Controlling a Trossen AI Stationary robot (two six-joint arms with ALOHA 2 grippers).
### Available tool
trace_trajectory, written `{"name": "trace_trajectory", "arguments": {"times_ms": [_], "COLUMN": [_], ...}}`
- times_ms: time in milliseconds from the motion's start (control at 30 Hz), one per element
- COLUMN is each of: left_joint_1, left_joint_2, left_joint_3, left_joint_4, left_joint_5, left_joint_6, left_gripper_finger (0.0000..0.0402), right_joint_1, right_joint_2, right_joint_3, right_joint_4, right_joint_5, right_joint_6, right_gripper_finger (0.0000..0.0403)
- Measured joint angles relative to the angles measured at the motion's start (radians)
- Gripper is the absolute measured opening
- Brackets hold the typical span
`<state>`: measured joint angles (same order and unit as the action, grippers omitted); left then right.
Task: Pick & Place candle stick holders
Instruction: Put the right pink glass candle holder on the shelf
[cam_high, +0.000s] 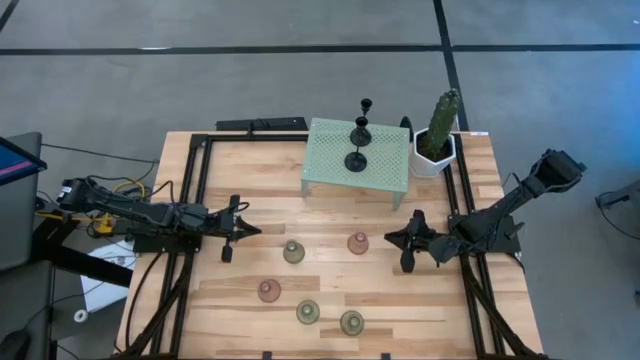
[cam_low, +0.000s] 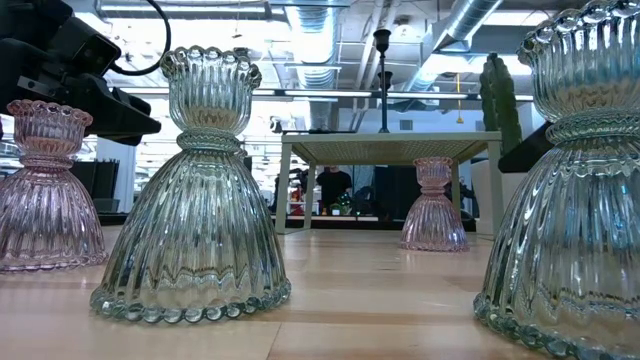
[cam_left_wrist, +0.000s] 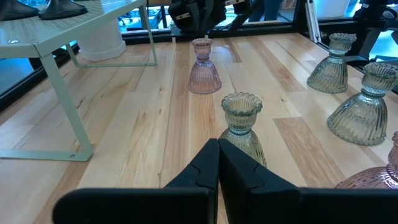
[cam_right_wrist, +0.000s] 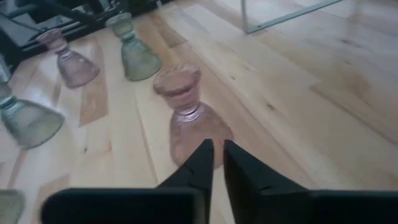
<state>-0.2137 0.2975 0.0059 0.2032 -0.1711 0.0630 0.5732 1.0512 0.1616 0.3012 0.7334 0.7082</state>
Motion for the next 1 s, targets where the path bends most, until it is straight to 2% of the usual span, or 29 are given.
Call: {"name": "trace_trajectory", "arguments": {"times_ms": [267,367,500,833,1000], "left_joint_1": [0.0,0.0,0.0,0.0,0.0], "left_joint_2": [0.0,0.0,0.0,0.0,0.0], "left_joint_3": [0.0,0.0,0.0,0.0,0.0], "left_joint_4": [0.0,0.0,0.0,0.0,0.0], "left_joint_5": [0.0,0.0,0.0,0.0,0.0], "left_joint_6": [0.0,0.0,0.0,0.0,0.0], "left_gripper_finger": [0.0006,0.0006,0.0006,0.0006,0.0006], "right_joint_1": [0.0,-0.007,-0.042,-0.106,-0.131], "right_joint_2": [0.018,0.063,0.164,0.378,0.443], "right_joint_3": [0.003,0.031,0.086,0.228,0.284], "right_joint_4": [0.056,0.056,0.056,0.09,0.09], "right_joint_5": [-0.003,-0.004,-0.008,-0.034,-0.074], "right_joint_6": [-0.058,-0.1,-0.109,-0.107,-0.108], "right_gripper_finger": [0.0149,0.0176,0.0186,0.0178,0.0208]}}
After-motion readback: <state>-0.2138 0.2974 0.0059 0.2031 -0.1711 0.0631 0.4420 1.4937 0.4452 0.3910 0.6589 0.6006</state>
